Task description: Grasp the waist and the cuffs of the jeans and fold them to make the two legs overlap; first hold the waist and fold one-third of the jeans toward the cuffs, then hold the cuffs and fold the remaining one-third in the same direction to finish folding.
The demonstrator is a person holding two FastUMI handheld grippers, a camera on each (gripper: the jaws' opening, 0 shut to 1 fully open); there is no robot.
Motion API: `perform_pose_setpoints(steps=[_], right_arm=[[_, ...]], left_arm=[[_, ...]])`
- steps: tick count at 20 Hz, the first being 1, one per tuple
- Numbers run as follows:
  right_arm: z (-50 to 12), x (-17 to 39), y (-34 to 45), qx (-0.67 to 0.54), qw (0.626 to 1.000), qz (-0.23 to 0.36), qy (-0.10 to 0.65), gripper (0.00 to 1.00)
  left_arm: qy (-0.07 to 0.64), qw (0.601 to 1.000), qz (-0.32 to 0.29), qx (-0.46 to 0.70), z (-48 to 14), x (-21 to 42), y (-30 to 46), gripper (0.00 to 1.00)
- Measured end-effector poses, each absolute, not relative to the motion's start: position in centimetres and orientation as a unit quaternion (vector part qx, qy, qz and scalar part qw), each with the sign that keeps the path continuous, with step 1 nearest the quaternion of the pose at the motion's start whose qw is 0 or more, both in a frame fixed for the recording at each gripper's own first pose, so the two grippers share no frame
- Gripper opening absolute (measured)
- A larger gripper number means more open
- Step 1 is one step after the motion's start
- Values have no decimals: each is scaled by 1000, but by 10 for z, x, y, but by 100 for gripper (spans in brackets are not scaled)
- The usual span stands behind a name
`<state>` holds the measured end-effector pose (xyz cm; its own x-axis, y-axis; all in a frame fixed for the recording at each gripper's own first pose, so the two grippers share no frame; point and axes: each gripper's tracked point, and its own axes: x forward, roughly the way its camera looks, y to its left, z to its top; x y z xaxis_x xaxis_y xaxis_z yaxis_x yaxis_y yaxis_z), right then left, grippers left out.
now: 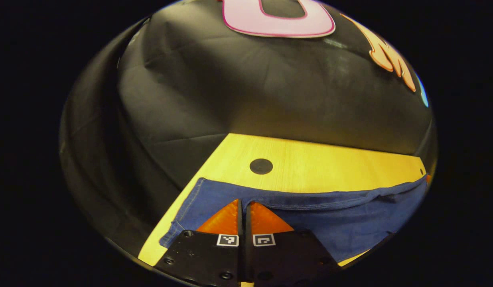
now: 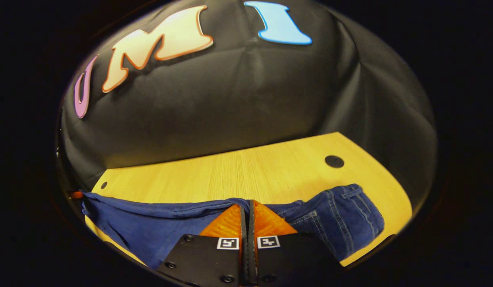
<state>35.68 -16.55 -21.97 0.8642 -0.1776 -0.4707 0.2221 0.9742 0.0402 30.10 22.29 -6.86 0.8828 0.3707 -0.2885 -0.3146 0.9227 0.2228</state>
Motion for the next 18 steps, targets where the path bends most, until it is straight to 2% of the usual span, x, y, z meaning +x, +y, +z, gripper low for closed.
perform_pose_setpoints(steps=[2, 3, 4, 5, 6, 7, 8, 10, 11, 12, 15, 18], right_arm=[[-234, 365, -166, 50, 963, -100, 245, 3], [-238, 367, -167, 53, 962, -99, 247, 9], [-241, 369, -170, 53, 962, -100, 249, 10], [-240, 366, -172, 55, 962, -98, 251, 30], [-239, 366, -170, 65, 961, -88, 253, 49], [-235, 361, -168, 79, 960, -77, 256, 69], [-232, 360, -169, 86, 960, -73, 256, 89], [-218, 354, -176, 90, 961, -70, 252, 95], [-209, 348, -183, 88, 961, -73, 250, 90], [-195, 341, -190, 91, 963, -72, 245, 96], [-161, 314, -234, 92, 964, -101, 229, 96], [-159, 283, -287, 80, 956, -137, 245, 97]], left_arm=[[156, 967, 182, 88, -74, 312, 223, 0], [154, 966, 185, 90, -76, 313, 223, 0], [154, 967, 182, 87, -78, 315, 219, 0], [154, 968, 179, 83, -79, 316, 217, 3], [152, 971, 171, 75, -76, 315, 208, 17], [146, 973, 167, 69, -73, 315, 201, 19], [140, 975, 161, 65, -64, 312, 189, 39], [120, 979, 155, 60, -48, 310, 174, 79], [113, 980, 154, 56, -44, 308, 172, 99], [101, 982, 152, 52, -39, 306, 168, 97], [85, 986, 140, 27, -27, 290, 150, 97], [82, 987, 135, 13, -29, 267, 135, 96]])
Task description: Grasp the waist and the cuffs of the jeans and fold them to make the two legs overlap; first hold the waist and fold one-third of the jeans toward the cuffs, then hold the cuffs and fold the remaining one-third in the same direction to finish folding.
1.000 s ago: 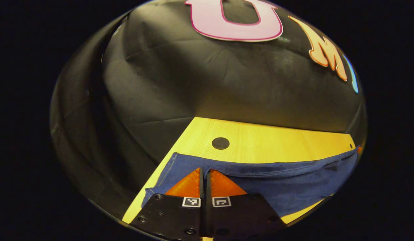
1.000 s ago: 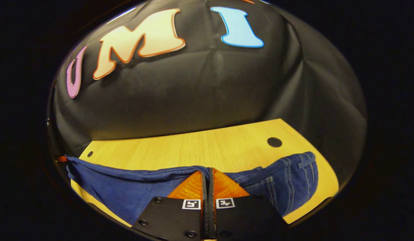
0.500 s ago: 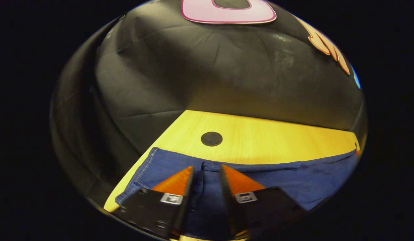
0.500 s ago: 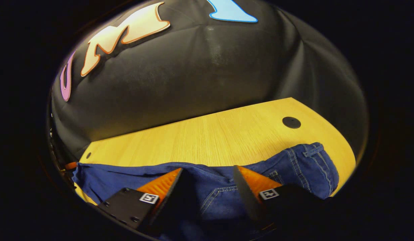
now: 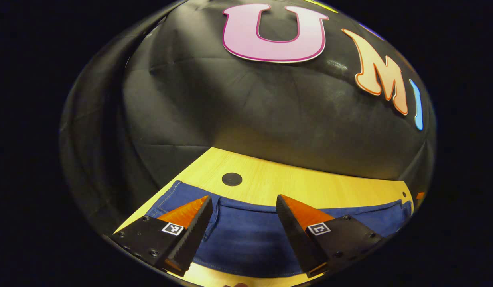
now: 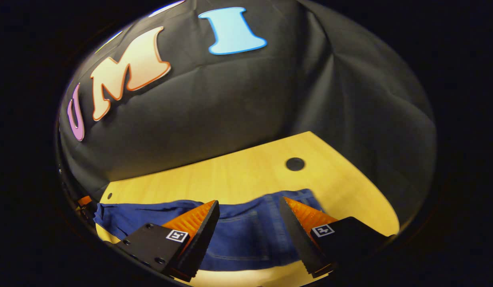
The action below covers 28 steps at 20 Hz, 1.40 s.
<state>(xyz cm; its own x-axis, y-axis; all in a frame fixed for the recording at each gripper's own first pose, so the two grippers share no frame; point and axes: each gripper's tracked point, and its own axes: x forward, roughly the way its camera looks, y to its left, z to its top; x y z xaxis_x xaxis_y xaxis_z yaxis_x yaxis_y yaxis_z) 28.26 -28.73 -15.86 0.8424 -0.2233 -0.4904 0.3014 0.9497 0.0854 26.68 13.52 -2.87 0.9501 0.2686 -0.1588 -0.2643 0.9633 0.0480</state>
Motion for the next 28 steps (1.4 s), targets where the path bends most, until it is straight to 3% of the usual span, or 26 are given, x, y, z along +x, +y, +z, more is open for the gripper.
perform_pose_setpoints(steps=[10, 16, 17, 18, 20, 22, 26, 27, 28], right_arm=[[-230, 214, -350, 66, 923, -161, 342, 97], [-241, 217, -349, 64, 929, -145, 334, 97], [-242, 215, -350, 61, 931, -141, 332, 90], [-242, 216, -349, 63, 933, -140, 326, 96], [-248, 219, -342, 88, 933, -137, 322, 85], [-248, 218, -339, 90, 933, -134, 322, 59], [-241, 221, -337, 126, 932, -136, 312, 22], [-237, 221, -337, 135, 931, -137, 309, 22], [-239, 224, -336, 139, 932, -138, 306, 13]], left_arm=[[105, 989, 103, 29, -46, 206, 93, 96], [109, 988, 100, 52, -41, 195, 77, 96], [109, 988, 101, 53, -39, 194, 76, 96], [108, 988, 100, 53, -38, 194, 73, 96], [107, 988, 100, 52, -36, 191, 66, 96], [105, 988, 100, 54, -35, 187, 62, 96], [94, 989, 100, 47, -29, 177, 54, 96], [90, 990, 100, 43, -27, 175, 53, 96], [89, 990, 102, 39, -28, 172, 53, 96]])
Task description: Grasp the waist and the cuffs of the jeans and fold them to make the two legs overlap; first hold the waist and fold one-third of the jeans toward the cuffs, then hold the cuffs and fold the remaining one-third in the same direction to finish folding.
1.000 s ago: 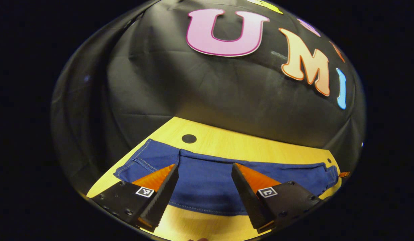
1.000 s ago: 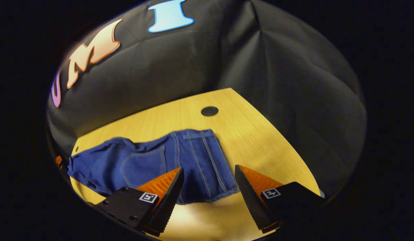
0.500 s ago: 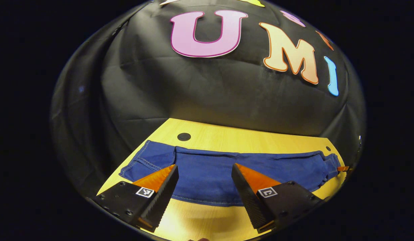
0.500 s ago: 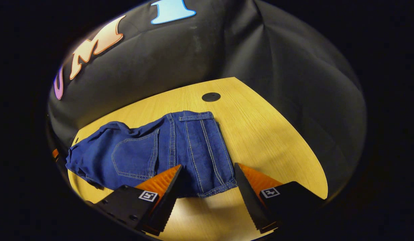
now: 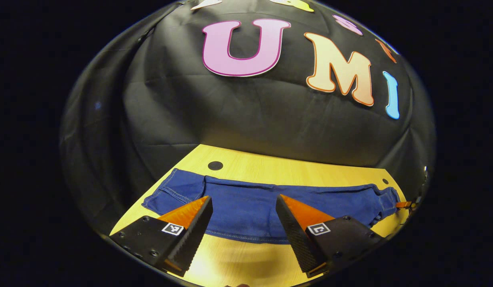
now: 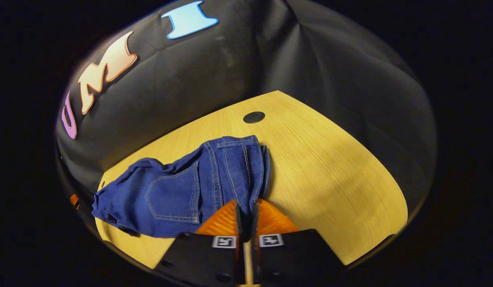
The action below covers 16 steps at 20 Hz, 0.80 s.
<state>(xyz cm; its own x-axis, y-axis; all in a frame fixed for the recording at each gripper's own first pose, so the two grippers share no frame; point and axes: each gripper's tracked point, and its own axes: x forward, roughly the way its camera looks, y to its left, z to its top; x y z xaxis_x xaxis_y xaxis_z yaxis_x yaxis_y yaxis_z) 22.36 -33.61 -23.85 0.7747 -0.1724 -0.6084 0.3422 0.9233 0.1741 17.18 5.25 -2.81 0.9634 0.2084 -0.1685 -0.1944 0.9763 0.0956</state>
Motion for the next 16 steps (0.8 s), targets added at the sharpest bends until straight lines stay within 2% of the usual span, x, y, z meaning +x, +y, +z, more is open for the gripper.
perform_pose_setpoints(steps=[1, 4, 9, 16], right_arm=[[-236, 222, -336, 140, 932, -135, 305, 4], [-213, 227, -329, 169, 938, -114, 279, 1], [-129, 258, -276, 276, 943, -49, 182, 2], [-35, 283, -146, 323, 937, 87, 104, 2]], left_arm=[[89, 990, 103, 35, -29, 169, 53, 96], [87, 990, 108, 34, -28, 160, 58, 96], [84, 990, 106, 34, -25, 155, 68, 95], [88, 992, 89, 21, -34, 164, 97, 95]])
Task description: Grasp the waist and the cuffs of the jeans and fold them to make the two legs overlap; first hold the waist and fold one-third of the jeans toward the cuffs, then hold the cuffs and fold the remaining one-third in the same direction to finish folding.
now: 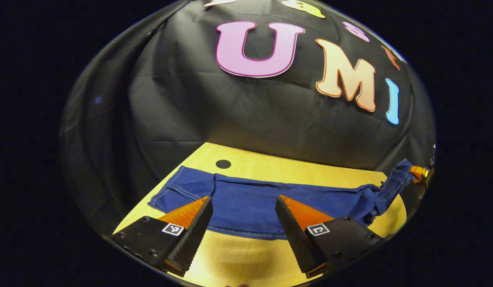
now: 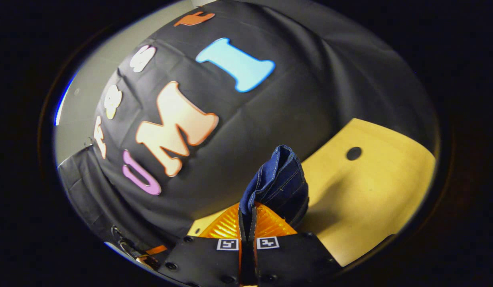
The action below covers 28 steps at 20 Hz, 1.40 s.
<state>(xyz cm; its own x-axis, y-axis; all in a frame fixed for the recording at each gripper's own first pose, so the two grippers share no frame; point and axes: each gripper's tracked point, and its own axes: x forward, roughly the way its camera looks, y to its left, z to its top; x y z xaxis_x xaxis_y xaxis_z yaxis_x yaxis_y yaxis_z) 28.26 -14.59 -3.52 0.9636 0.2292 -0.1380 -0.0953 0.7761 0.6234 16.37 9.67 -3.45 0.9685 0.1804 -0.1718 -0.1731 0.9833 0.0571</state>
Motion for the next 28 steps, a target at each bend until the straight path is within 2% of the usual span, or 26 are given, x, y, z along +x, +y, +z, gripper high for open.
perform_pose_setpoints(steps=[3, 5, 12, 17, 22, 24, 28], right_arm=[[-12, 294, -86, 307, 938, 137, 86, 2], [-16, 301, -37, 275, 940, 172, 105, 2], [-116, 300, 121, 205, 917, 265, 214, 2], [-213, 302, 174, 152, 911, 248, 291, 2], [-238, 296, 190, 94, 923, 236, 291, 3], [-228, 287, 197, 108, 917, 251, 292, 14], [-230, 272, 197, 106, 916, 245, 299, 70]], left_arm=[[94, 992, 84, 5, -43, 167, 112, 95], [92, 992, 82, -5, -45, 167, 123, 95], [82, 993, 85, -20, -42, 163, 164, 96], [63, 992, 100, -49, -38, 163, 188, 95], [85, 982, 162, -48, -60, 166, 244, 95], [92, 978, 180, -43, -68, 169, 261, 95], [109, 971, 209, -46, -83, 178, 291, 95]])
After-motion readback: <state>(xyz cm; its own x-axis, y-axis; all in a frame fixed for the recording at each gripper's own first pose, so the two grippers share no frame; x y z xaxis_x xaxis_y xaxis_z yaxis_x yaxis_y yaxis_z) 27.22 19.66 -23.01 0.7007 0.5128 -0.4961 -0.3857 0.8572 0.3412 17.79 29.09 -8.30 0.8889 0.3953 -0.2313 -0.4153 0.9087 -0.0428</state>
